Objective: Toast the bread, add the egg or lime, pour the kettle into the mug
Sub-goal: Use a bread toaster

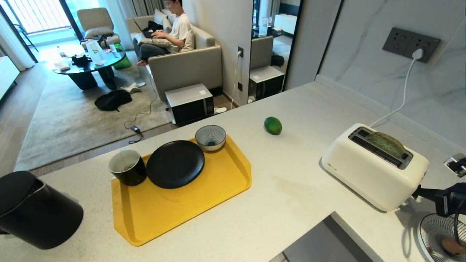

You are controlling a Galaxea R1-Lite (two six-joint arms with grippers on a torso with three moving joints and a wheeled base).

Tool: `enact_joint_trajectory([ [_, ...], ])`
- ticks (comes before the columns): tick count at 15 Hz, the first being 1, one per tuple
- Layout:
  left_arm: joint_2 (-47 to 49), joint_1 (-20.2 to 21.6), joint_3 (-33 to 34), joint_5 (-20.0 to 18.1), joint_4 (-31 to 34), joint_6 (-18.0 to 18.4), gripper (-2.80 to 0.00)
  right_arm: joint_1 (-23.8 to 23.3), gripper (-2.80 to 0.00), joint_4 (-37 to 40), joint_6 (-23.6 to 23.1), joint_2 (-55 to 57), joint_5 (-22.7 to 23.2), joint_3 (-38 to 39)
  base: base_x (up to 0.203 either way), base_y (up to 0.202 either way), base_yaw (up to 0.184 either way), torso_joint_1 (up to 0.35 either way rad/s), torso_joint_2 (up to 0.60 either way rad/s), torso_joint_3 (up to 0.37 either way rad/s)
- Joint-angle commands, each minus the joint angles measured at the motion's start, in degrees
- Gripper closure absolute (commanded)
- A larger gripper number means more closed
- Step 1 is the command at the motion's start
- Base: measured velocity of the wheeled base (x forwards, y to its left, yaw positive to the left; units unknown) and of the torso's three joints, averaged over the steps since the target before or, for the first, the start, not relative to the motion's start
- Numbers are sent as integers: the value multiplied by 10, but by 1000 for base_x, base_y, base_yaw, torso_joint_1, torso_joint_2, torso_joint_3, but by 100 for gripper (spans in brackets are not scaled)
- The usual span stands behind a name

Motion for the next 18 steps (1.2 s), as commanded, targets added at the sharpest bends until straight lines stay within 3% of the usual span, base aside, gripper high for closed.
enact_joint_trajectory([
  [1,0,0,0,0,0,0,0,0,0,-1,-2,8,2,-1,0,0,0,0,0,0],
  [18,0,0,0,0,0,0,0,-1,0,-1,-3,12,-1,-11,0,0,0,0,0,0],
])
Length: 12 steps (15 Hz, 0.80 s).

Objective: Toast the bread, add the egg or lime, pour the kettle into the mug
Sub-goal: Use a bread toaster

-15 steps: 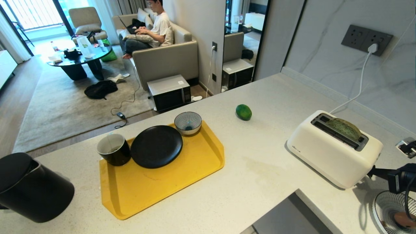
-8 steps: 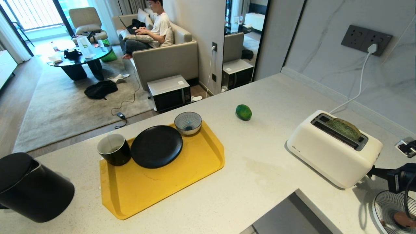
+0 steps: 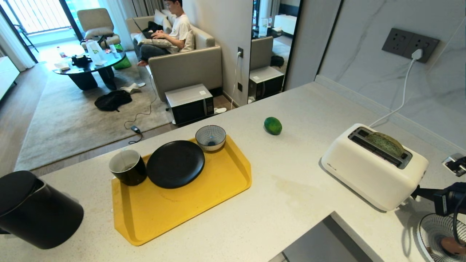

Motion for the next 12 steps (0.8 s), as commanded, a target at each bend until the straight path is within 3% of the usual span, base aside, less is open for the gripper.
enact_joint_trajectory([
  [1,0,0,0,0,0,0,0,0,0,-1,-2,1,1,0,0,0,0,0,0,0],
  [12,0,0,0,0,0,0,0,0,0,-1,-2,5,1,-6,0,0,0,0,0,0],
])
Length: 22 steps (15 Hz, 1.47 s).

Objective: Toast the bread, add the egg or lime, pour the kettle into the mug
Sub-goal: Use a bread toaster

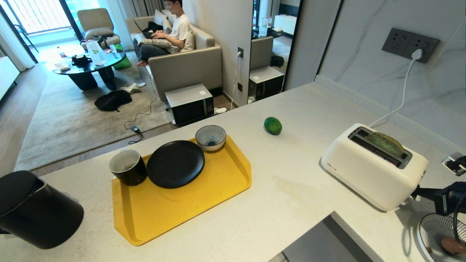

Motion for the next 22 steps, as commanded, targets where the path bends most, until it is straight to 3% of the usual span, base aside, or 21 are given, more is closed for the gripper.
enact_joint_trajectory([
  [1,0,0,0,0,0,0,0,-1,0,-2,-2,3,2,-2,0,0,0,0,0,0],
  [22,0,0,0,0,0,0,0,-9,0,-2,-2,6,2,-3,0,0,0,0,0,0],
])
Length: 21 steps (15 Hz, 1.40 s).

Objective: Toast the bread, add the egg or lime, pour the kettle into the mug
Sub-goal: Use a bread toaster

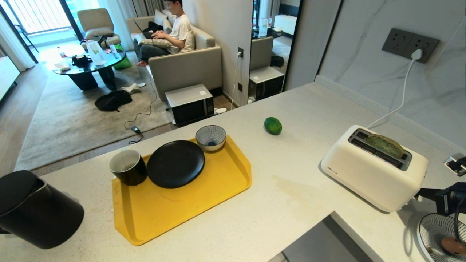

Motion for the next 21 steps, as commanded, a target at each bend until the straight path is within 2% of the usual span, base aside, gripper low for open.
enact_joint_trajectory([
  [1,0,0,0,0,0,0,0,0,0,-2,-2,1,2,1,0,0,0,0,0,0],
  [21,0,0,0,0,0,0,0,0,0,0,-2,1,-1,-3,0,0,0,0,0,0],
])
